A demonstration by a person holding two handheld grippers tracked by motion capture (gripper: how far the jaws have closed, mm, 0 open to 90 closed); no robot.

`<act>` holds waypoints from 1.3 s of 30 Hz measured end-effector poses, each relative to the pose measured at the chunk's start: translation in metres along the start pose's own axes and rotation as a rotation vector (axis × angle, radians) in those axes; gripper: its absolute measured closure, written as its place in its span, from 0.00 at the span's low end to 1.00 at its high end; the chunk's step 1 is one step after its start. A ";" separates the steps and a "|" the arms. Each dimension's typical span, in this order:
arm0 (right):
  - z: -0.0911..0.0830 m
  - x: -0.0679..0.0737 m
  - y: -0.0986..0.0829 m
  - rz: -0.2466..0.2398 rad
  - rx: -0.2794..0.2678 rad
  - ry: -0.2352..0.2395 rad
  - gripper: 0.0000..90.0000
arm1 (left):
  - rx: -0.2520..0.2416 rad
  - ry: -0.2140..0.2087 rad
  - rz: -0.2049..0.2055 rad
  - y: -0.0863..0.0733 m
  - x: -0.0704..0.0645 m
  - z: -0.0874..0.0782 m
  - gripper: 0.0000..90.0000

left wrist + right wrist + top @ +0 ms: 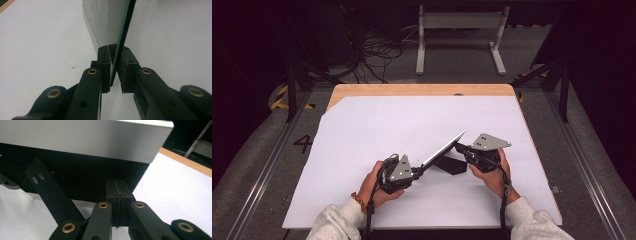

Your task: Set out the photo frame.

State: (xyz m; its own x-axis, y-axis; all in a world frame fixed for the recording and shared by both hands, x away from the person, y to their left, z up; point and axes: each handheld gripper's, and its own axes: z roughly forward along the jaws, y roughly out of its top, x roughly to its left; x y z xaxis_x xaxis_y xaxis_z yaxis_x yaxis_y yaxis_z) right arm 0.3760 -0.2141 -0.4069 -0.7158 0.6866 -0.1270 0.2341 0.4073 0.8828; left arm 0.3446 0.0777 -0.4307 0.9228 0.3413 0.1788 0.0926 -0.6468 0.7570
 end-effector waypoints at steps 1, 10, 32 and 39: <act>0.000 0.000 0.000 0.000 -0.001 0.001 1.00 | 0.000 -0.003 0.000 0.000 -0.001 0.000 0.89; 0.004 0.004 0.004 -0.005 -0.005 0.007 1.00 | -0.007 -0.025 0.016 0.005 -0.007 0.004 0.85; 0.004 0.007 0.008 -0.018 -0.014 0.014 1.00 | -0.022 -0.011 0.011 0.013 -0.013 0.016 0.81; 0.007 0.004 0.009 -0.011 -0.016 0.000 1.00 | -0.039 -0.015 0.006 0.018 -0.014 0.024 0.78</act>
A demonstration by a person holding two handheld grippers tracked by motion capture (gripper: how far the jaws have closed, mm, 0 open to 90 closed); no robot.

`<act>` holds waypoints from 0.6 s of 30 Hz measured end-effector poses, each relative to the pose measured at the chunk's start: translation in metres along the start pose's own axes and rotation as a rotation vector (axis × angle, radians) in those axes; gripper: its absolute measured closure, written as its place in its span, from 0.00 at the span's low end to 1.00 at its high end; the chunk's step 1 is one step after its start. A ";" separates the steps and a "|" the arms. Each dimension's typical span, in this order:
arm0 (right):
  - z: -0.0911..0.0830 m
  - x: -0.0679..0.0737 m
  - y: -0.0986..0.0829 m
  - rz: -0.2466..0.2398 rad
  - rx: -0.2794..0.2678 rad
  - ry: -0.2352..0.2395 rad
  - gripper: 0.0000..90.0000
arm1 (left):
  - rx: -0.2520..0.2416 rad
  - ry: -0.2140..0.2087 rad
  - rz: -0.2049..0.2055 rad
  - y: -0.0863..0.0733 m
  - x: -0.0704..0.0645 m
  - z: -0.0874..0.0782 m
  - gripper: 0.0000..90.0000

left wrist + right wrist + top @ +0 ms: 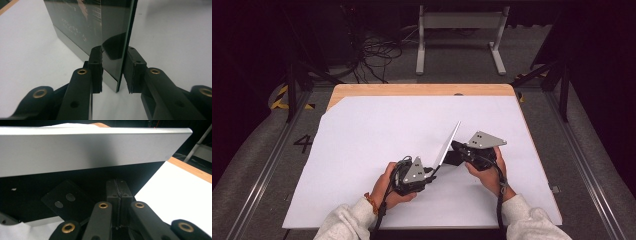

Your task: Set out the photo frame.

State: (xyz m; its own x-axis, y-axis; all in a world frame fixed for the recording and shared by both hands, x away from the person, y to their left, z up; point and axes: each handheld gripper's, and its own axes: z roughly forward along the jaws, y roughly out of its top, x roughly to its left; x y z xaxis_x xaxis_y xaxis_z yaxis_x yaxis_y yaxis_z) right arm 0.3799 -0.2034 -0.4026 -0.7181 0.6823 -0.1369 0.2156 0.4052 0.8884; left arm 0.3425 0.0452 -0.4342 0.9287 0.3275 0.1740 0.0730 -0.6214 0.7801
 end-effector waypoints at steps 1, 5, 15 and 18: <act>0.000 0.000 0.000 0.000 0.000 0.000 1.00 | 0.000 0.000 0.000 0.000 0.000 0.000 0.78; 0.001 -0.001 0.000 0.006 -0.002 -0.007 1.00 | -0.007 -0.006 -0.008 0.001 0.001 0.003 0.77; 0.004 -0.003 -0.001 0.010 -0.013 -0.017 1.00 | -0.011 -0.009 -0.022 0.004 0.002 0.007 0.75; 0.005 -0.005 0.000 0.015 -0.018 -0.015 1.00 | -0.014 -0.012 -0.022 0.005 0.002 0.008 0.74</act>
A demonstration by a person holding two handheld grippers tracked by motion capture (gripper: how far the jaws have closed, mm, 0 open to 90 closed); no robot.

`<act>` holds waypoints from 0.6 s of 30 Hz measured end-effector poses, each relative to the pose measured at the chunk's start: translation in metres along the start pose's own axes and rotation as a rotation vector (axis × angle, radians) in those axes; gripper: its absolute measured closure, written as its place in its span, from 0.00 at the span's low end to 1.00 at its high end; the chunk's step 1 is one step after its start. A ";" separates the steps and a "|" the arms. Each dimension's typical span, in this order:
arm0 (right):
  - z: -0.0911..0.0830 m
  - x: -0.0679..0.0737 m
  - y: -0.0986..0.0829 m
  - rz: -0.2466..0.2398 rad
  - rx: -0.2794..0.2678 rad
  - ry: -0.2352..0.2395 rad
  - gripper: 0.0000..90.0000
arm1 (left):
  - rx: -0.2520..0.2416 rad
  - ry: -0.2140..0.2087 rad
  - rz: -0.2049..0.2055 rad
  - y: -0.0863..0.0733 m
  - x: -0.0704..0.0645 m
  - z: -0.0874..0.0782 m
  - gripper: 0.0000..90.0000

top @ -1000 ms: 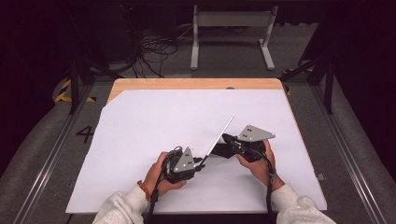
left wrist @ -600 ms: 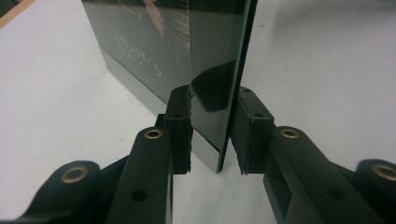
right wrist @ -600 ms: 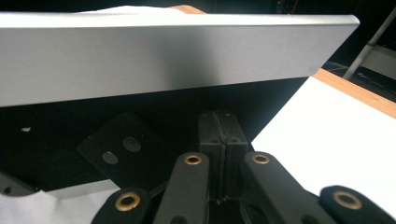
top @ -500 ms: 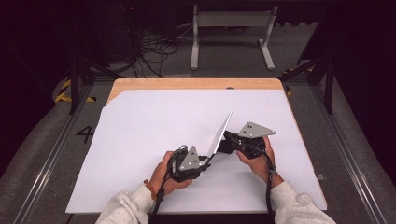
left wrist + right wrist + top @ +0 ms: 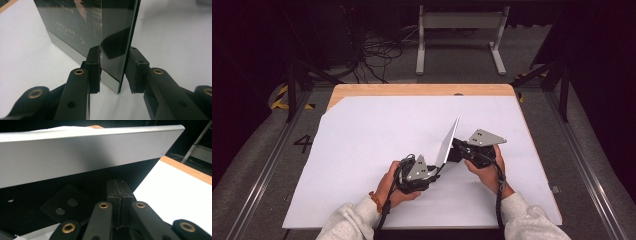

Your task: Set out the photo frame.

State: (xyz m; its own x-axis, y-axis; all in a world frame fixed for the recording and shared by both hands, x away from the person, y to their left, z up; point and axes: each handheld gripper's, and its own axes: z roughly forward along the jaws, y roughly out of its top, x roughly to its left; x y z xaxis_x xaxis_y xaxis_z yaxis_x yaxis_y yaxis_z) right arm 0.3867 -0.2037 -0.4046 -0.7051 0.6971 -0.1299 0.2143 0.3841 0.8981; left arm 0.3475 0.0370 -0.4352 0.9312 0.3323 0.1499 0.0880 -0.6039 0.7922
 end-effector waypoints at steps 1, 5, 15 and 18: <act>0.001 0.000 0.000 0.005 -0.001 -0.001 1.00 | 0.000 -0.004 -0.004 0.001 0.001 0.001 0.74; 0.003 -0.001 0.002 0.007 0.003 -0.009 1.00 | -0.002 -0.007 -0.011 0.002 0.001 0.003 0.72; 0.001 -0.005 0.000 0.038 0.000 -0.037 0.84 | 0.012 0.012 0.031 0.004 -0.002 0.002 0.72; -0.004 -0.006 0.000 0.046 -0.005 -0.039 0.82 | 0.011 0.001 0.045 0.003 -0.002 -0.001 0.74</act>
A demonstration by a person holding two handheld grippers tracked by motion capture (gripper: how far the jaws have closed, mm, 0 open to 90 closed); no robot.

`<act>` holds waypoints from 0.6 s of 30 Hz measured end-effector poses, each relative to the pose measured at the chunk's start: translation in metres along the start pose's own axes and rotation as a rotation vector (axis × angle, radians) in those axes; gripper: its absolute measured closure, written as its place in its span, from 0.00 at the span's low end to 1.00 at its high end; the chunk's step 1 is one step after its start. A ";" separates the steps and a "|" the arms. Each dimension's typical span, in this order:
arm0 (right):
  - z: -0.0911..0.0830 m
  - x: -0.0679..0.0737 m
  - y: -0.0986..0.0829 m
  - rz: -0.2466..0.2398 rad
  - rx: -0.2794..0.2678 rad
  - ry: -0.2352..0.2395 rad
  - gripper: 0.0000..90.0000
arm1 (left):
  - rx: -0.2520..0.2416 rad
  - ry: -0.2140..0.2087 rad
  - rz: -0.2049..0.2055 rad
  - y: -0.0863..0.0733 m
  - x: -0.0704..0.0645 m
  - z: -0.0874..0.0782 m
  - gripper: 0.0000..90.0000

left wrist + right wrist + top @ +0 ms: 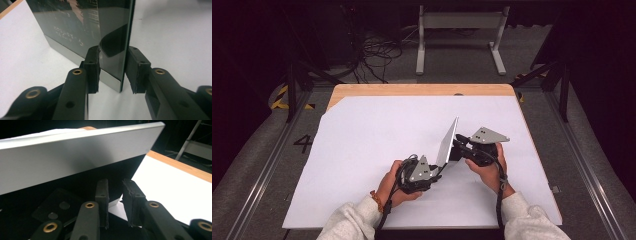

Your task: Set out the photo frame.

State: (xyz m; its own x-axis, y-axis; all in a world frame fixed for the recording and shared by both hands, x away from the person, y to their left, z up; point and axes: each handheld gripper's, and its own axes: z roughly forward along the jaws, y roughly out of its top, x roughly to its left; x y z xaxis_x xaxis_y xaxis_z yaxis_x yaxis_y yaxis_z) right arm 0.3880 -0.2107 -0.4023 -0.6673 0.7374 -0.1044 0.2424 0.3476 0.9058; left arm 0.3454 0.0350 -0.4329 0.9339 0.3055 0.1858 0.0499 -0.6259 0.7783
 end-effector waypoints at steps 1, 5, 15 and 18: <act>-0.002 0.000 0.000 -0.005 0.003 -0.005 0.81 | -0.003 -0.006 0.002 -0.001 0.000 -0.001 0.75; -0.010 -0.001 -0.003 -0.006 0.016 -0.020 0.77 | -0.012 -0.033 -0.001 -0.006 0.002 -0.011 0.74; -0.030 0.017 -0.018 -0.035 0.042 0.033 0.73 | 0.048 -0.054 -0.024 -0.022 0.012 -0.013 0.95; -0.035 0.027 -0.026 -0.037 0.059 0.075 0.73 | 0.066 -0.055 -0.034 -0.024 0.012 -0.008 0.98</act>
State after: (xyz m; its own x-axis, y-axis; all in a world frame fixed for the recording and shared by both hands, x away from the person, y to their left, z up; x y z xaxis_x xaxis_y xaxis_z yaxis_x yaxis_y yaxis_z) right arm 0.3389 -0.2199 -0.4140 -0.7270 0.6787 -0.1040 0.2565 0.4089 0.8758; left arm 0.3528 0.0599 -0.4445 0.9493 0.2886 0.1249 0.1038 -0.6625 0.7418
